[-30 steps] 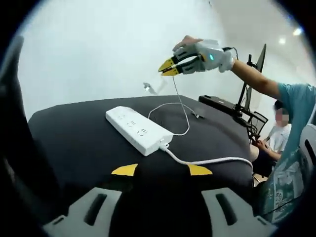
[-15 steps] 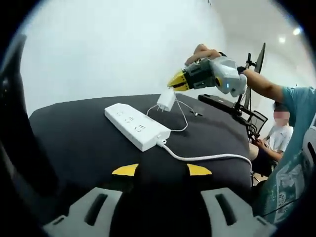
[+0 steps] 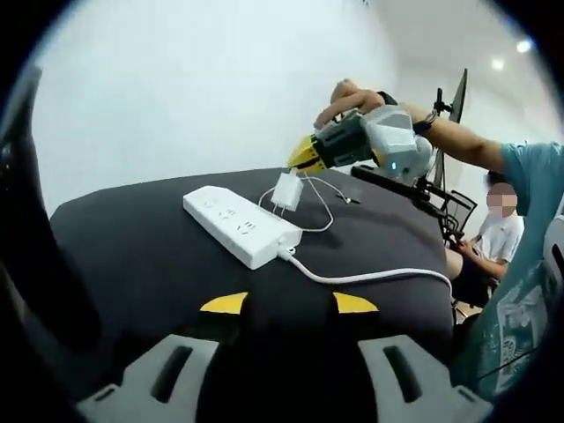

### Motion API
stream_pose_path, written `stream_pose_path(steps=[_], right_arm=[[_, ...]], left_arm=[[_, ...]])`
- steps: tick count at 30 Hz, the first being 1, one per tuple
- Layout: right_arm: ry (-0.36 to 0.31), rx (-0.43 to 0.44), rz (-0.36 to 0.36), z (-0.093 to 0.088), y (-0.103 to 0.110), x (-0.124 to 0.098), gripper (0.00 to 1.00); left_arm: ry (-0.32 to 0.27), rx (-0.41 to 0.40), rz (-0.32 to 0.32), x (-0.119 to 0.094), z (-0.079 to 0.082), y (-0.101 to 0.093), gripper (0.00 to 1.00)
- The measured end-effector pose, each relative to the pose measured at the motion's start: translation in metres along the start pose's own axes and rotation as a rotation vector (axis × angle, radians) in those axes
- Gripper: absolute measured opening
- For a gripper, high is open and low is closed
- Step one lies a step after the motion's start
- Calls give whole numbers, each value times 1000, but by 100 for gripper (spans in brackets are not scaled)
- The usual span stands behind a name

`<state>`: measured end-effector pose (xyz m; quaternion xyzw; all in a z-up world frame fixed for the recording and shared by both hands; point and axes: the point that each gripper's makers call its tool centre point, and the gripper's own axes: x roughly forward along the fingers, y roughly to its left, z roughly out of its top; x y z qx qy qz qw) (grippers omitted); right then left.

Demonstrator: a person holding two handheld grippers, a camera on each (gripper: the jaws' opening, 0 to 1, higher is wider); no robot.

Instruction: Connect the charging cable to the phone, plug the charger into the socket, and turn on the power strip switch to charge the phone.

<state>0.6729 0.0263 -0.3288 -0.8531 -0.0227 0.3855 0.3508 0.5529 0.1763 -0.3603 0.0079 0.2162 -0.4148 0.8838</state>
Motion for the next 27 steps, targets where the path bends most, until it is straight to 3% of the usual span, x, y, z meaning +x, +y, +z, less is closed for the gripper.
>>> stream_pose_path(steps=[10, 27], right_arm=[[9, -11, 20, 4, 0, 8, 2], [39, -54, 66, 10, 1, 1, 2]], left_arm=[[-9, 2, -3, -3, -3, 0, 32], [-25, 3, -14, -6, -8, -2, 31]])
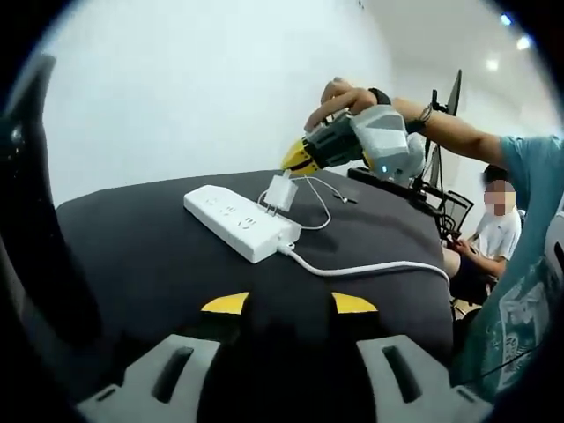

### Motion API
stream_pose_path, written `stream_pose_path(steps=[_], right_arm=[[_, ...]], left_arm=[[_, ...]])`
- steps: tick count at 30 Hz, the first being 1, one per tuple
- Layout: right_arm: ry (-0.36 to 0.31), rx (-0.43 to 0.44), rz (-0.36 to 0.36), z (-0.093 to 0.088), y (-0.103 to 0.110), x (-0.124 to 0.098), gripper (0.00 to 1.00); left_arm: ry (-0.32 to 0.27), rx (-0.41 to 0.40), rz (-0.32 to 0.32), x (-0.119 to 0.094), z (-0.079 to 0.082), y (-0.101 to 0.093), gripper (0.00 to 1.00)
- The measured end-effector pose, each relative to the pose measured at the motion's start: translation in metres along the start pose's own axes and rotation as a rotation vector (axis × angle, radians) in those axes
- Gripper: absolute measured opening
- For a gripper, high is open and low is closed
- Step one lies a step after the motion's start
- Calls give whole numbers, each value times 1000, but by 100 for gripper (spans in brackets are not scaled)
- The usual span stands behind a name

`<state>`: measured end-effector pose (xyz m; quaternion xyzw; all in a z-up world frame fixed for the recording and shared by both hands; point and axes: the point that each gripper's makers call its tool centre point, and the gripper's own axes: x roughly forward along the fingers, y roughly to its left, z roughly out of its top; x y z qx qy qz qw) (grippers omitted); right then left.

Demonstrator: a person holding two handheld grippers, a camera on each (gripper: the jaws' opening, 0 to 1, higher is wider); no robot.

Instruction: Connect the charging cable to the phone, plug the charger into the socket, and turn on the power strip switch to charge the phone.

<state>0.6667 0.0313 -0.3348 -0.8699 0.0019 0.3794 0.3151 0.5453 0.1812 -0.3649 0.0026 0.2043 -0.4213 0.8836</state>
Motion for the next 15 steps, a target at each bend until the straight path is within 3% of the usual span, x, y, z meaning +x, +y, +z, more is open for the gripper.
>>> stream_pose_path(steps=[9, 15], right_arm=[[18, -33, 14, 1, -4, 1, 2], [-8, -17, 58, 7, -1, -5, 2]], left_arm=[[-13, 6, 5, -4, 3, 2, 31], [-15, 7, 6, -4, 1, -2, 31]])
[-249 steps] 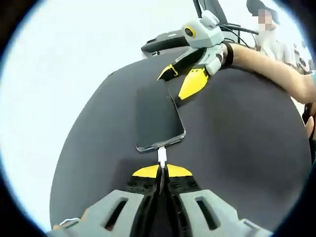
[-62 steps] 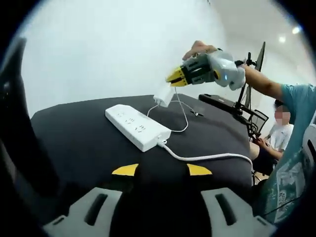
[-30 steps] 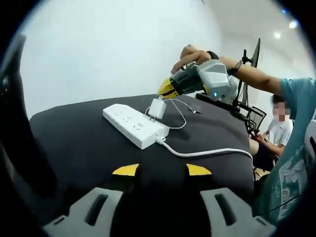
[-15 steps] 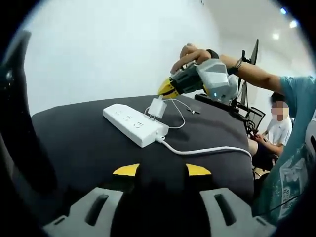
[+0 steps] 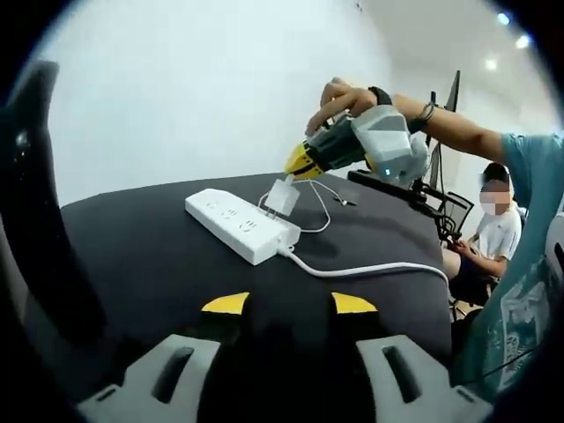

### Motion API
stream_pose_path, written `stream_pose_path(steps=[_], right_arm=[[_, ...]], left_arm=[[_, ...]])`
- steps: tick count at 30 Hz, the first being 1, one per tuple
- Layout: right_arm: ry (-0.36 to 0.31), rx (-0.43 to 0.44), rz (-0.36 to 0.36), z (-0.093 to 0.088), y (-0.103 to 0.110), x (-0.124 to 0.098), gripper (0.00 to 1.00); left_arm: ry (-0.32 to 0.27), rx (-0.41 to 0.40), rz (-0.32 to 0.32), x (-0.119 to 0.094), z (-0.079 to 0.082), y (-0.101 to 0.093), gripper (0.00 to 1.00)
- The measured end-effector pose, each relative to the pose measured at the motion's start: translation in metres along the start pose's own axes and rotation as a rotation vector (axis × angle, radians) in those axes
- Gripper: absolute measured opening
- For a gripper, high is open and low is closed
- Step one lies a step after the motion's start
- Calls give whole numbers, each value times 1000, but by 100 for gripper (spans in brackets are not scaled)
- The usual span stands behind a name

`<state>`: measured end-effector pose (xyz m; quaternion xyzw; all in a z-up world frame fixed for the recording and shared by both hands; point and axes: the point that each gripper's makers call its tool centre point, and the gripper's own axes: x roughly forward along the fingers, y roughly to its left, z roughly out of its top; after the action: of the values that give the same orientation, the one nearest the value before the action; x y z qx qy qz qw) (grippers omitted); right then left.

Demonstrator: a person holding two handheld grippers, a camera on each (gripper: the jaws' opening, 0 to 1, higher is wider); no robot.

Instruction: Connect the charging cable to the phone, plug the charger into the socket, and turn on the power strip switch to charge the phone.

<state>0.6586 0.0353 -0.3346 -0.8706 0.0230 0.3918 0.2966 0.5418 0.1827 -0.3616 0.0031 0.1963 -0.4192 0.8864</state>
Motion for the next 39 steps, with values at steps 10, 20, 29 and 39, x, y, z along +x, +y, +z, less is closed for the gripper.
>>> stream_pose_path(steps=[10, 20, 29, 39], right_arm=[[14, -40, 12, 1, -11, 7, 2], [23, -41, -23, -2, -10, 8, 3], [17, 15, -50, -7, -8, 6, 15], [16, 41, -72, -12, -3, -6, 15]], left_arm=[[-8, 2, 13, -5, 1, 0, 30], [-3, 7, 9, -2, 2, 2, 30], [-5, 13, 13, 0, 4, -3, 30], [1, 12, 14, 3, 3, -4, 29]])
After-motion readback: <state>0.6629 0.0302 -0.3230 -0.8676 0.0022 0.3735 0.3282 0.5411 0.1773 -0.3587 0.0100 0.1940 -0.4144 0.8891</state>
